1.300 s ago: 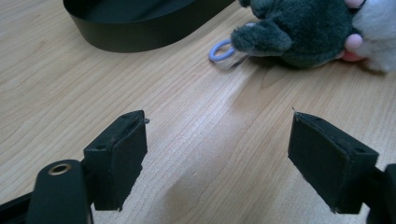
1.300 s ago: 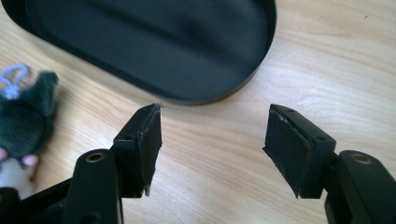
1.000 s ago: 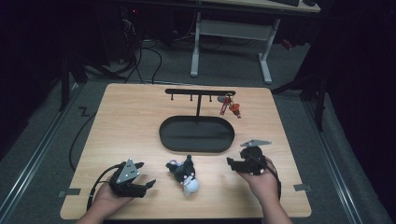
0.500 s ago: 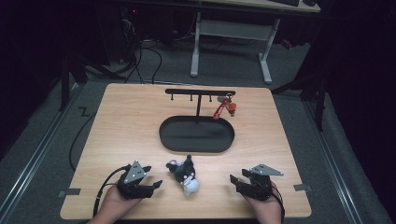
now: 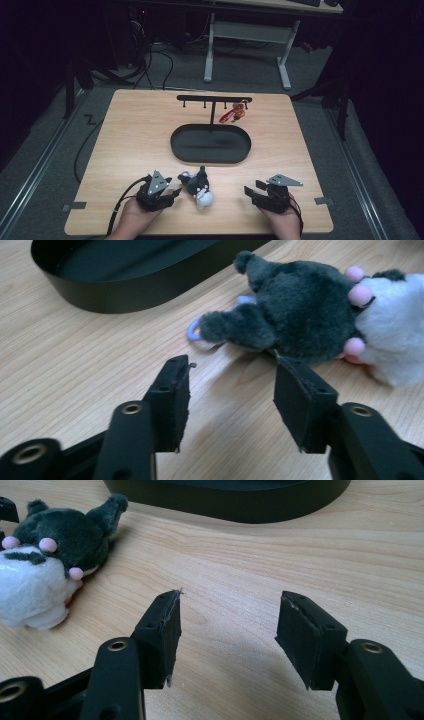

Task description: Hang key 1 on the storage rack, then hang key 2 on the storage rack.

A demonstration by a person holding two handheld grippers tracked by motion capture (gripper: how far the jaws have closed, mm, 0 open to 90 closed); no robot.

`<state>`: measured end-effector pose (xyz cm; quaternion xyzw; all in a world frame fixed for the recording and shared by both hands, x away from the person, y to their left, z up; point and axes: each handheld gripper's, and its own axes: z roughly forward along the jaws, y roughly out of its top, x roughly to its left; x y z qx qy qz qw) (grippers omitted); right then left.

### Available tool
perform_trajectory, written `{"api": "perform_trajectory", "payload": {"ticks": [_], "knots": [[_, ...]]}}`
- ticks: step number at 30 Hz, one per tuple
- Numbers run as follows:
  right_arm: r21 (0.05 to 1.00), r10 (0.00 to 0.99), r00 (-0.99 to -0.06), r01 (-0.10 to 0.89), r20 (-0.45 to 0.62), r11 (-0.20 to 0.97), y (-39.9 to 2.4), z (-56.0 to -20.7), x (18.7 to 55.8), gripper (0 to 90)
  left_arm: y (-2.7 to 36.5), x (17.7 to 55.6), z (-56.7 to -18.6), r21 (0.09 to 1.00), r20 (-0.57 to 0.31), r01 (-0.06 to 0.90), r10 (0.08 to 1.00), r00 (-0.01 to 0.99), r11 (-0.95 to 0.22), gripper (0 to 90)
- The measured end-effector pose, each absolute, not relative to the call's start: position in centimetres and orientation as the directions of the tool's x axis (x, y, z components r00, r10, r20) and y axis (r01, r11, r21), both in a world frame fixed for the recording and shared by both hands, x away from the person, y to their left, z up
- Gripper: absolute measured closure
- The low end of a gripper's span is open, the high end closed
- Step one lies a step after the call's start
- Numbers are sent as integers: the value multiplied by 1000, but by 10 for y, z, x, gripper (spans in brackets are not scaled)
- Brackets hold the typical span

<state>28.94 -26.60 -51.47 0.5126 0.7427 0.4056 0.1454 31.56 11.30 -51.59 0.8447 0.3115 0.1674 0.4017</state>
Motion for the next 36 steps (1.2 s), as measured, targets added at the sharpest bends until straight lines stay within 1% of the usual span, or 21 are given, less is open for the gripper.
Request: {"api": "perform_trajectory", "payload": {"ticks": [9, 10, 11, 13, 18, 21, 22, 24, 25, 30, 32, 33, 34, 36], "knots": [[748, 874, -440, 647, 206, 149, -266, -515, 288, 432, 92, 318, -518, 763, 45, 397, 655, 754, -510, 700], [748, 874, -440, 647, 206, 149, -266, -515, 288, 432, 90, 318, -519, 763, 45, 398, 657, 753, -509, 700], [746, 874, -440, 649, 208, 149, -265, -515, 288, 432, 86, 319, -519, 761, 41, 400, 654, 755, -510, 738], [743, 873, -438, 653, 212, 148, -265, -515, 288, 432, 83, 319, -520, 760, 39, 399, 649, 760, -513, 758], [740, 870, -447, 654, 207, 160, -263, -515, 288, 432, 64, 314, -523, 754, 35, 381, 613, 790, -534, 760], [741, 872, -445, 652, 205, 159, -265, -515, 288, 433, 47, 311, -524, 750, 35, 367, 587, 809, -550, 780], [741, 872, -445, 652, 205, 159, -265, -515, 288, 433, 47, 311, -524, 750, 35, 367, 587, 809, -550, 783], [744, 876, -438, 650, 203, 153, -268, -514, 288, 433, 30, 309, -525, 752, 32, 352, 565, 825, -557, 797], [744, 876, -438, 650, 203, 153, -268, -514, 288, 433, 30, 309, -525, 752, 32, 352, 565, 825, -557, 802], [748, 893, -400, 653, 205, 120, -280, -512, 286, 433, -5, 305, -523, 753, 34, 314, 512, 858, -578, 812], [751, 898, -394, 650, 198, 120, -284, -512, 286, 430, -9, 305, -522, 754, 37, 309, 506, 862, -580, 812], [751, 905, -378, 651, 194, 110, -289, -511, 285, 430, -20, 306, -521, 752, 42, 297, 492, 870, -589, 813], [751, 905, -378, 651, 194, 110, -289, -511, 285, 430, -20, 306, -521, 752, 42, 297, 492, 870, -589, 812], [759, 915, -364, 641, 176, 109, -296, -511, 284, 425, -34, 308, -520, 753, 38, 292, 482, 875, -590, 812]]}}
